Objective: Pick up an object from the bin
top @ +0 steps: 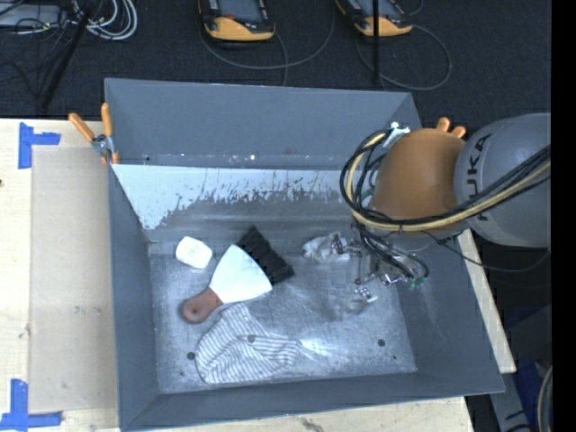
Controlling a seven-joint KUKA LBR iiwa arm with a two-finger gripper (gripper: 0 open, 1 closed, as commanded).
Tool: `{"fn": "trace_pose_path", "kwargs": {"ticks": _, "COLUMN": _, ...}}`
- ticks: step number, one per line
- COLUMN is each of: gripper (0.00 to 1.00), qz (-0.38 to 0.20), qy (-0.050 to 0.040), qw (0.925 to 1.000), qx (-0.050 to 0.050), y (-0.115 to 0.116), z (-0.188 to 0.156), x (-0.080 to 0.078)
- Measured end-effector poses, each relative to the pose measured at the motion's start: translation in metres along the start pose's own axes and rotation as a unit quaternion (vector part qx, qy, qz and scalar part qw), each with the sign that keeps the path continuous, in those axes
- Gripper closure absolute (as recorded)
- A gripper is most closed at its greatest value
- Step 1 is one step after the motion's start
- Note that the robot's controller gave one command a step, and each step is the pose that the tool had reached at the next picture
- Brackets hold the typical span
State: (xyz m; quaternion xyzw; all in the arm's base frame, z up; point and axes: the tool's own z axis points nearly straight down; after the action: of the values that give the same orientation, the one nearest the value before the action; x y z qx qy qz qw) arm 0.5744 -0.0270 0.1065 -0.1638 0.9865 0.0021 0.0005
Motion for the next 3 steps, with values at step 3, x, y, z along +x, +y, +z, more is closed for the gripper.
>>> {"fn": "trace_pose_path", "kwargs": {"ticks": 3, "gripper": 0.0, "qz": 0.015, "qy": -0.0011, "qw": 0.9999, "qx": 0.001, "y": 0.078, "z": 0.027, "x": -0.049}}
